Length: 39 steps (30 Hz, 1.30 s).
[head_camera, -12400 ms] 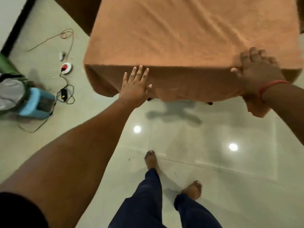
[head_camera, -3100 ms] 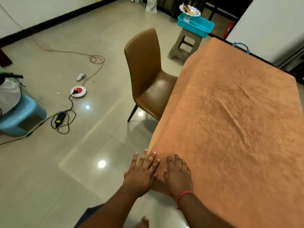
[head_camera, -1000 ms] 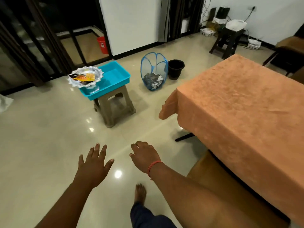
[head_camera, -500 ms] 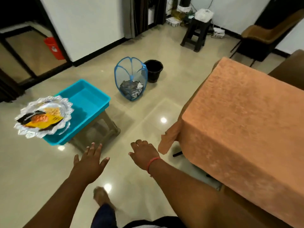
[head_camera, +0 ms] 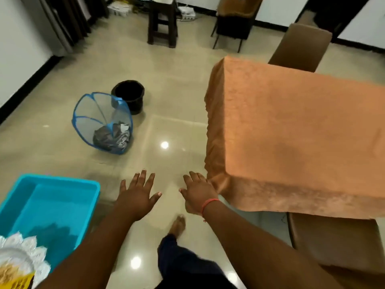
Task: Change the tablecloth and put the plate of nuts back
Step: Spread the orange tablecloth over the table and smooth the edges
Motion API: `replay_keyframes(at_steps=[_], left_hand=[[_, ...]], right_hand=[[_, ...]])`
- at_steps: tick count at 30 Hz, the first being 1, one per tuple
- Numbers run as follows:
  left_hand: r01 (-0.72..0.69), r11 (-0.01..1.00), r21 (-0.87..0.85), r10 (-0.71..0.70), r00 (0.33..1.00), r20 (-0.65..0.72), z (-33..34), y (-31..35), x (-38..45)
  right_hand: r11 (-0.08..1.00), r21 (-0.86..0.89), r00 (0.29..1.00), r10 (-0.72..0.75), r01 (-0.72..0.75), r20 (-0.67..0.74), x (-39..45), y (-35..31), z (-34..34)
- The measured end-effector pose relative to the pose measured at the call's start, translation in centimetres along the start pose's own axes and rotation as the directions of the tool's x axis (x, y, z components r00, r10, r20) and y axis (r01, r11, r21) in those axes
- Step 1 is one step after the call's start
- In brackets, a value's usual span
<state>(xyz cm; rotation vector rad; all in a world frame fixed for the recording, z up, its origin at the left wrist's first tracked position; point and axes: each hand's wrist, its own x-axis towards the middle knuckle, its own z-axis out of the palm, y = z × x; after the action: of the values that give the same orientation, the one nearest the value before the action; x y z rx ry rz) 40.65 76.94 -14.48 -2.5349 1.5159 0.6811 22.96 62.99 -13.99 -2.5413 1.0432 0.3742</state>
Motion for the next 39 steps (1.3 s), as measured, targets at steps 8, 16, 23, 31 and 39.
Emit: replay_keyframes(at_steps=[8, 16, 23, 31, 39], left_hand=[[-0.180, 0.981, 0.070, 0.174, 0.981, 0.082, -6.1, 2.4, 13.8], [-0.489, 0.837, 0.247, 0.467, 0.872, 0.147, -13.0, 10.9, 26.6], [-0.840, 0.392, 0.375, 0.819, 0.504, 0.273, -13.1, 22.3, 34.8], [-0.888, -0.091, 0.450, 0.795, 0.208, 0.571, -12.9, 27.9, 35.4], [-0.898, -0.246, 0.364, 0.723, 0.080, 0.686, -9.2, 29.1, 31.3]], right_hand=[[0.967, 0.125, 0.964, 0.236, -0.221, -0.124, 9.2, 7.0, -5.2], [0.762, 0.266, 0.769, 0.631, -0.591, -0.101, 9.1, 13.7, -8.7], [0.415, 0.497, 0.485, 0.874, -0.762, 0.015, 8.8, 14.6, -7.2], [0.154, 0.648, 0.211, 0.978, -0.745, 0.010, 10.0, 10.5, -5.6], [0.126, 0.695, 0.163, 0.987, -0.708, -0.013, 9.5, 8.0, -4.2]])
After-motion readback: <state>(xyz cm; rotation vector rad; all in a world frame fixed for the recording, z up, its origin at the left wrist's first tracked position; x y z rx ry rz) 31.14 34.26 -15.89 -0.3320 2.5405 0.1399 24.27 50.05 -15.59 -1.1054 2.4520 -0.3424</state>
